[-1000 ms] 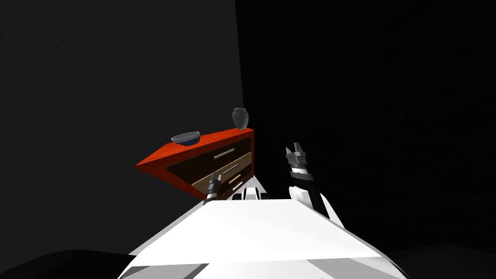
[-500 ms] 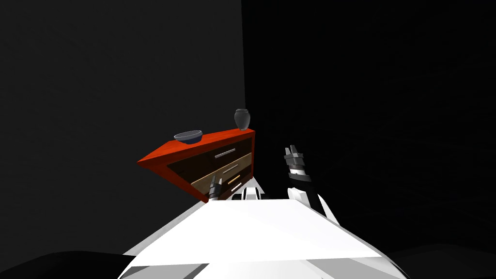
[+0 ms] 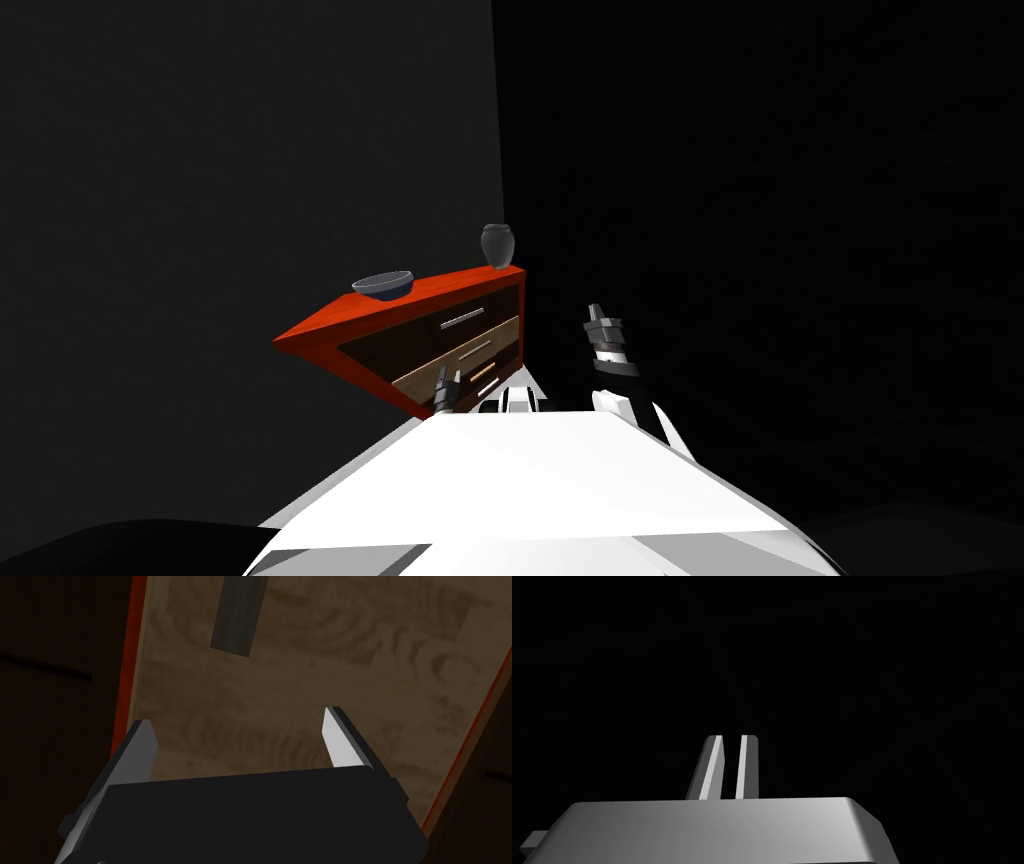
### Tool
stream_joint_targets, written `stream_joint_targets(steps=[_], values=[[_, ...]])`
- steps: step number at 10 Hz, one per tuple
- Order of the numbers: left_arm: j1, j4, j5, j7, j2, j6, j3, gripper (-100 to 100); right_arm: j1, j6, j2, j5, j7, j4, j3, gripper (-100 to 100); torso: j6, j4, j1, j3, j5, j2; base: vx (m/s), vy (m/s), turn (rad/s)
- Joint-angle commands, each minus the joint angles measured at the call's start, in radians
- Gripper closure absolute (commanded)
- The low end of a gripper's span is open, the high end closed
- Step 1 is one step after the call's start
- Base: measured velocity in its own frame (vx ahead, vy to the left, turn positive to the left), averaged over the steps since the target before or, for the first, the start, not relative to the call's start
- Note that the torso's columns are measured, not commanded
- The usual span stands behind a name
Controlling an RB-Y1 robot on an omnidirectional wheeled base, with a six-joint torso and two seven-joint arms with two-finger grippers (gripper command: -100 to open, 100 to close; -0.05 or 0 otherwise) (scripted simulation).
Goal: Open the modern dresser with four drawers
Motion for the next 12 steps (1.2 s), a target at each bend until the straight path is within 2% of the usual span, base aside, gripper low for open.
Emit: stream_joint_targets(steps=[1, 5, 6, 7, 12], values=[[0.014, -0.017, -0.002, 0.002, -0.001, 0.001, -0.005, 100, 0.002, 0.0, 0.0, 0.0, 0.0, 0.001, 0.001, 0, 0.0, 0.001, 0.001, 0.003, 0.0, 0.003, -0.108, -0.059, 0.023], [0.029, -0.035, -0.003, 0.005, -0.001, 0.003, -0.01, 100, -0.002, -0.001, -0.002, 0.002, 0.0, 0.0, 0.01, 0, 0.005, 0.003, -0.003, 0.011, -0.003, 0.015, -0.138, -0.096, 0.021], [0.029, -0.042, -0.002, 0.006, 0.03, 0.008, -0.009, -100, -0.002, -0.001, -0.002, 0.003, 0.0, 0.0, 0.011, 0, 0.004, 0.001, 0.003, 0.007, -0.001, 0.008, -0.009, -0.008, 0.011], [0.027, -0.05, -0.001, 0.007, 0.045, 0.015, -0.008, -100, -0.002, -0.002, -0.003, 0.003, 0.0, 0.0, 0.012, 0, 0.003, 0.0, 0.007, 0.005, 0.0, 0.004, 0.015, -0.004, -0.01], [-0.006, -0.099, 0.009, 0.008, 0.038, 0.111, 0.008, -100, 0.016, -0.004, -0.004, 0.004, -0.001, 0.007, 0.019, 0, -0.004, -0.002, 0.001, -0.006, 0.001, -0.009, 0.065, 0.007, -0.016]])
